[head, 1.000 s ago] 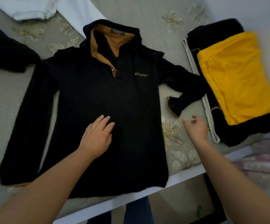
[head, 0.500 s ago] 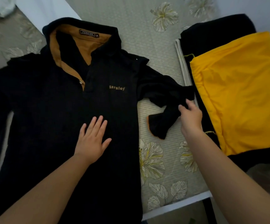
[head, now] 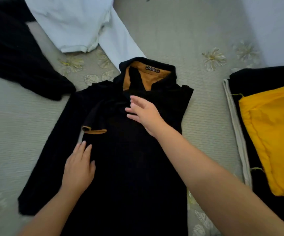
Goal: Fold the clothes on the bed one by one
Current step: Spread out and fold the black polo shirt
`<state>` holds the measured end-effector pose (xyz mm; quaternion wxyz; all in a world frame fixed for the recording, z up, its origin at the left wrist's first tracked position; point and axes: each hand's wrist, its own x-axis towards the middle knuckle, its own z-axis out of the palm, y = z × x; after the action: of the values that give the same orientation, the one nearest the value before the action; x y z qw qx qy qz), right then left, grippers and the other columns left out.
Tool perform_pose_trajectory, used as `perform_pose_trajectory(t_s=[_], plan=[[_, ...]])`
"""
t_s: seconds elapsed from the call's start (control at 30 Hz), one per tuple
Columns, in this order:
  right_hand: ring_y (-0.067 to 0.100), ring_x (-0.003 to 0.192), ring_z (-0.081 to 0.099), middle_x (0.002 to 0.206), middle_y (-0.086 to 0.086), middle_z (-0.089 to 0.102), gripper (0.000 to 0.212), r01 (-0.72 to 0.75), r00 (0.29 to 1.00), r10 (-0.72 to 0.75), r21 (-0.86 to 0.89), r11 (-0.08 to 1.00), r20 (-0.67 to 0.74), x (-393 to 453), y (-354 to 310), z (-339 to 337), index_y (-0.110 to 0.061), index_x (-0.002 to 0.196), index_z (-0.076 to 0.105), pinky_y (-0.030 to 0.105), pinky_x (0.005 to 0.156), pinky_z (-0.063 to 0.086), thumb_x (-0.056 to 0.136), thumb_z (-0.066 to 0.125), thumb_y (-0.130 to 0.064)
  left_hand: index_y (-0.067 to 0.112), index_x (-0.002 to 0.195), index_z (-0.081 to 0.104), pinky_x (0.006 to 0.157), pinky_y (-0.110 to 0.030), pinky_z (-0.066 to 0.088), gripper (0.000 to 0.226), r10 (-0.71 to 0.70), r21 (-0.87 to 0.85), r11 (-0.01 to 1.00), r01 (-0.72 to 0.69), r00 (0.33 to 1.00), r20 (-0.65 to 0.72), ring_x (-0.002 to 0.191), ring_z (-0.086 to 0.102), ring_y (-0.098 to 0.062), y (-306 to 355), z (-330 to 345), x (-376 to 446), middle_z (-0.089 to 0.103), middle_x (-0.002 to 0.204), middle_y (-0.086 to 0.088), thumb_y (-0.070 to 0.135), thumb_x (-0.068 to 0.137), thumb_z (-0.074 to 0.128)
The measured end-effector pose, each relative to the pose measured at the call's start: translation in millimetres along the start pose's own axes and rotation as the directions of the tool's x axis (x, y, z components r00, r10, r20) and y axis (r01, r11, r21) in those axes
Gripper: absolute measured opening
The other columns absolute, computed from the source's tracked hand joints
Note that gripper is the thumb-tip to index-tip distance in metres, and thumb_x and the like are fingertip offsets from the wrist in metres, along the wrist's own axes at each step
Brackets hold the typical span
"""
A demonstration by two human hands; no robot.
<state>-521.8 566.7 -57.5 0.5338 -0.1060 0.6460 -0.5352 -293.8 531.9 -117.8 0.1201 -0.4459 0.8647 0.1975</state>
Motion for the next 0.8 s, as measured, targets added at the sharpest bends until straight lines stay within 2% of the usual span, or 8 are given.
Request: perform_pose_trajectory(t_s=[0.1, 0.23, 0.33, 0.43, 0.53, 0.63, 0.73, 0.8], plan=[[0.021, 0.112, 0.055, 0.125, 0.012, 0.056, 0.03, -0.015, 0.987, -0.059, -0.458, 0.889, -0.147, 4.9, 36.1, -22.2, -0.004, 0.122, 0.055, 0.022, 0.091, 0.043, 0.094, 0.046, -0.009, 0.003, 0.136, 0.038, 0.11, -0.04, 0.026, 0.053, 0.026, -0.015, 1.0, -0.026, 1.0, 0.004, 0.139, 0.023, -0.026, -12.4, 3.4, 4.8, 0.031, 0.147, -0.015, 0.018, 0.088, 0.055], [0.025, 0.123, 0.042, 0.133, 0.011, 0.047, 0.048, -0.105, 0.908, -0.345, -0.925, 0.365, -0.239, -0.1, 81.2, -71.9, -0.008, 0.131, 0.046, 0.027, 0.1, 0.031, 0.086, 0.06, -0.017, 0.006, 0.139, 0.033, 0.112, -0.037, 0.022, 0.06, 0.1, -0.035, 0.994, -0.102, 0.994, -0.046, 0.139, 0.021, -0.027, -3.0, 12.2, 34.5, 0.027, 0.148, -0.015, 0.027, 0.088, 0.056], [0.029, 0.127, 0.036, 0.141, 0.013, 0.036, 0.06, -0.26, 0.906, -0.322, -0.962, 0.088, -0.275, 0.3, 94.5, -96.7, -0.016, 0.14, 0.034, 0.041, 0.1, 0.033, 0.086, 0.06, -0.022, 0.017, 0.144, 0.025, 0.111, -0.037, 0.022, 0.065, 0.053, -0.025, 0.998, -0.055, 0.997, -0.053, 0.141, 0.01, -0.03, 14.3, 13.6, 63.5, 0.013, 0.152, -0.016, 0.039, 0.089, 0.052], [0.038, 0.086, 0.06, 0.097, 0.02, 0.062, 0.046, -0.128, 0.876, -0.471, -0.992, -0.014, -0.106, 11.6, 90.7, -107.0, -0.006, 0.115, 0.062, 0.044, 0.071, 0.046, 0.071, 0.071, 0.0, 0.027, 0.144, 0.021, 0.108, -0.039, 0.026, 0.062, -0.056, 0.035, 0.998, 0.056, 0.998, -0.002, 0.14, 0.007, -0.034, 21.6, 11.0, 93.3, 0.002, 0.153, -0.016, 0.044, 0.09, 0.047], [0.031, 0.049, 0.055, 0.059, 0.015, 0.056, 0.028, -0.008, 0.782, -0.618, -0.989, -0.147, 0.086, 17.5, 79.6, -120.0, -0.001, 0.079, 0.072, 0.034, 0.049, 0.044, 0.053, 0.074, 0.011, 0.006, 0.123, 0.053, 0.096, -0.037, 0.037, 0.033, -0.052, -0.084, 0.996, 0.044, 0.994, -0.093, 0.124, 0.034, -0.034, 18.8, 5.0, 115.6, 0.039, 0.135, -0.021, 0.018, 0.092, 0.049], [0.03, 0.044, 0.048, 0.055, 0.016, 0.049, 0.019, -0.009, 0.76, -0.64, -0.983, -0.185, 0.114, 14.2, 71.0, -148.6, 0.0, 0.08, 0.072, 0.028, 0.046, 0.034, 0.064, 0.062, 0.004, -0.006, 0.1, 0.063, 0.082, -0.036, 0.04, 0.02, 0.028, -0.18, 0.981, -0.075, 0.967, -0.251, 0.101, 0.049, -0.036, 12.3, -9.3, 132.5, 0.056, 0.103, -0.022, -0.007, 0.085, 0.049], [0.033, 0.044, 0.05, 0.056, 0.019, 0.05, 0.044, 0.023, 0.851, -0.503, -0.967, -0.254, 0.153, 3.5, 72.2, -176.5, 0.003, 0.084, 0.072, 0.033, 0.041, 0.041, 0.042, 0.081, 0.012, -0.008, 0.086, 0.062, 0.084, -0.041, 0.038, 0.016, 0.056, -0.225, 0.964, -0.144, 0.933, -0.355, 0.094, 0.05, -0.041, 6.2, -32.4, 147.6, 0.056, 0.091, -0.026, -0.014, 0.076, 0.051], [0.038, 0.065, 0.059, 0.076, 0.021, 0.059, 0.052, 0.064, 0.954, -0.258, -0.945, -0.321, 0.152, 2.6, 74.9, -187.5, -0.001, 0.108, 0.067, 0.042, 0.055, 0.051, 0.058, 0.08, 0.0, -0.005, 0.089, 0.062, 0.087, -0.044, 0.038, 0.016, 0.083, -0.146, 0.983, -0.115, 0.974, -0.209, 0.099, 0.049, -0.038, -2.8, -37.8, 153.9, 0.056, 0.098, -0.023, -0.009, 0.077, 0.051]])
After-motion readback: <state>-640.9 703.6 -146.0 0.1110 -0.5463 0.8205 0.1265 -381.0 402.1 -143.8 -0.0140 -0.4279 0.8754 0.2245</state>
